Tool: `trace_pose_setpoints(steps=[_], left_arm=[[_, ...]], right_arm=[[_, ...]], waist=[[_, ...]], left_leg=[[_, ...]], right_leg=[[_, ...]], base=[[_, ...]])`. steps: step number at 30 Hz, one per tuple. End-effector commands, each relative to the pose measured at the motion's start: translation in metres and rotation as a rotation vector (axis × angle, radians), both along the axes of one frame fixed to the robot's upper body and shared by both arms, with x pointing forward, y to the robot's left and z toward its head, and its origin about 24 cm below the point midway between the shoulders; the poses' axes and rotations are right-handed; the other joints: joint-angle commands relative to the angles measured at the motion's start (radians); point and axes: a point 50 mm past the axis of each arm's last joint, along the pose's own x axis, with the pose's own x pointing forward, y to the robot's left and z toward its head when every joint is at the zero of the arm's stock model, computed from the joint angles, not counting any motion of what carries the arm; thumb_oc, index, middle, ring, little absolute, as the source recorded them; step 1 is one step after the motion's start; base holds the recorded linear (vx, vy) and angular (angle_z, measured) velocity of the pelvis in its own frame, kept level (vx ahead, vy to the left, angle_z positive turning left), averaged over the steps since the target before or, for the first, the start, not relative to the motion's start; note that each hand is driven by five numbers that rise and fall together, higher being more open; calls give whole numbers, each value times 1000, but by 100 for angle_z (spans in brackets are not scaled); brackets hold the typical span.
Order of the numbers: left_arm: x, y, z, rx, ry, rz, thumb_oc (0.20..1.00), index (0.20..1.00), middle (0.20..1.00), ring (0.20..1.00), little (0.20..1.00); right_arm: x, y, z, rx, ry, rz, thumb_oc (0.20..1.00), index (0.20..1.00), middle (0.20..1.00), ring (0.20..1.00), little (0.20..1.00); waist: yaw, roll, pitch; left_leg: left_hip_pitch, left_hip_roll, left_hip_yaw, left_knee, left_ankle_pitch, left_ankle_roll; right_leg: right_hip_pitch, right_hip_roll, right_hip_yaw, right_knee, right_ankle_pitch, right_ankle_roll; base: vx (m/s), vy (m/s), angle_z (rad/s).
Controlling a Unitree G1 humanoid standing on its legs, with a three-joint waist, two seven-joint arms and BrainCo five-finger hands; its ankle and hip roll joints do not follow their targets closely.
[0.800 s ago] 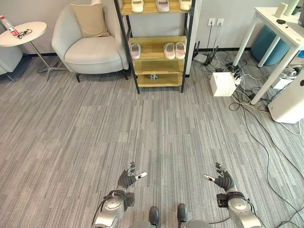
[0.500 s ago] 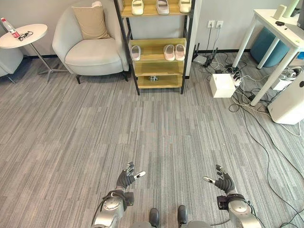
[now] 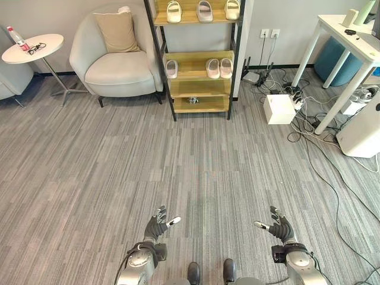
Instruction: Arrange the slippers neatly on the shoe rack.
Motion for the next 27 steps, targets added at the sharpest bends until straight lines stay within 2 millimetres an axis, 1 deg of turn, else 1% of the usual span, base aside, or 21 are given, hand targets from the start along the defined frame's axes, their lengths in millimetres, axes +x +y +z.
trace_pose_setpoints(steps=[1,5,8,10,11,13,14,15,16,17,18,19,20,21,22,23,24,25,26,27], left_arm=[[20,-3,11,30,-78,-36,1000,1000,1000,1000,1000],[21,1,13,21,-84,-9,1000,1000,1000,1000,1000],[20,4,13,-20,-85,53,1000,1000,1000,1000,1000],[24,5,19,-11,-115,44,1000,1000,1000,1000,1000],[25,8,21,22,-127,23,1000,1000,1000,1000,1000],[24,10,20,42,-117,7,1000,1000,1000,1000,1000],[23,13,21,60,-118,-5,1000,1000,1000,1000,1000],[23,13,21,60,-118,-5,1000,1000,1000,1000,1000],[23,14,20,66,-115,-7,1000,1000,1000,1000,1000],[21,17,21,73,-118,-3,1000,1000,1000,1000,1000],[21,18,22,77,-119,-2,1000,1000,1000,1000,1000],[21,18,22,77,-119,-2,1000,1000,1000,1000,1000],[20,20,21,84,-116,-6,1000,1000,1000,1000,1000],[19,21,21,87,-113,-5,1000,1000,1000,1000,1000],[18,22,20,90,-110,-6,1000,1000,1000,1000,1000],[18,21,20,86,-109,-7,1000,1000,1000,1000,1000],[19,20,22,82,-120,-15,1000,1000,1000,1000,1000],[19,20,22,81,-120,-15,1000,1000,1000,1000,1000],[19,20,22,83,-117,-16,1000,1000,1000,1000,1000],[22,20,24,88,-128,-17,1000,1000,1000,1000,1000]], right_arm=[[8,1,8,-35,-52,32,1000,1000,1000,1000,1000],[10,2,10,-26,-60,35,1000,1000,1000,1000,1000],[13,5,13,4,-77,30,1000,1000,1000,1000,1000],[13,5,12,13,-72,27,1000,1000,1000,1000,1000],[16,4,13,9,-76,27,1000,1000,1000,1000,1000],[20,3,15,6,-84,25,1000,1000,1000,1000,1000],[24,0,18,5,-97,9,1000,1000,1000,1000,1000],[24,0,18,5,-97,9,1000,1000,1000,1000,1000],[26,-1,19,5,-102,5,1000,1000,1000,1000,1000],[27,-3,20,-7,-102,-8,1000,1000,1000,1000,1000],[28,-4,20,-12,-98,-13,1000,1000,1000,1000,1000],[28,-4,20,-12,-99,-13,1000,1000,1000,1000,1000],[27,-6,19,-14,-93,-23,1000,1000,1000,1000,1000],[26,-6,19,-7,-93,-32,1000,1000,1000,1000,1000],[25,-7,18,0,-92,-40,1000,1000,1000,1000,1000],[24,-8,19,5,-97,-50,1000,1000,1000,1000,1000],[25,-10,21,7,-106,-60,1000,1000,1000,1000,1000],[25,-10,21,7,-106,-60,1000,1000,1000,1000,1000],[25,-12,21,1,-103,-66,1000,1000,1000,1000,1000],[24,-16,21,-5,-102,-86,1000,1000,1000,1000,1000]], waist=[[13,-37,-13],[11,-43,-9],[3,-45,-3],[3,-53,9],[6,-57,15],[9,-63,19],[12,-69,29],[12,-69,28],[14,-70,37],[17,-69,57],[13,-66,69],[14,-66,68],[10,-60,76],[6,-55,81],[2,-52,86],[-3,-51,90],[-12,-60,93],[-14,-58,96],[-18,-62,97],[-33,-63,104]], left_leg=[[33,45,-27,-1,-118,-48],[34,46,-23,-1,-119,-46],[46,43,-13,-1,-126,-42],[45,40,-7,-1,-130,-39],[38,36,-6,-1,-132,-34],[31,29,-8,-1,-133,-28],[22,21,-10,-1,-136,-17],[21,20,-9,-1,-136,-17],[18,18,-10,0,-138,-11],[21,15,-9,5,-148,1],[25,17,-6,5,-152,5],[24,16,-5,6,-152,6],[34,22,-5,2,-159,6],[43,27,-9,-1,-165,5],[59,31,-11,-1,-176,3],[77,33,-12,-1,-195,-1],[100,23,-13,-1,-219,-7],[105,26,-15,-1,-220,-8],[120,22,-15,-1,-234,-12],[158,26,-15,-1,-262,-24]], right_leg=[[79,-87,8,2,-157,110],[74,-83,19,2,-156,109],[81,-85,28,2,-160,108],[79,-90,30,2,-159,113],[75,-94,30,2,-158,118],[72,-100,32,2,-153,122],[53,-109,31,31,-149,129],[51,-109,32,34,-151,129],[20,-112,33,89,-158,134],[-54,-118,28,229,-158,163],[-90,-123,25,303,-148,180],[-95,-124,27,309,-151,181],[-128,-123,22,376,-144,195],[-165,-124,21,429,-133,198],[-190,-131,11,452,-125,199],[-210,-140,-11,420,-123,188],[-208,-157,-48,297,-98,173],[-200,-155,-52,290,-96,172],[-206,-156,-64,222,-73,169],[-239,-153,-94,111,-28,177]], base=[[0,0,0],[-1,-27,-2],[72,35,-5],[89,117,-7],[70,135,-7],[35,127,-11],[10,105,-11],[-14,120,-9],[-21,143,-4],[-14,195,-6],[-4,148,-20],[38,96,-28],[81,66,-10],[150,78,16],[212,26,18],[361,-51,4],[297,-65,-5],[319,-88,2],[359,-113,-4],[522,-167,-14]])
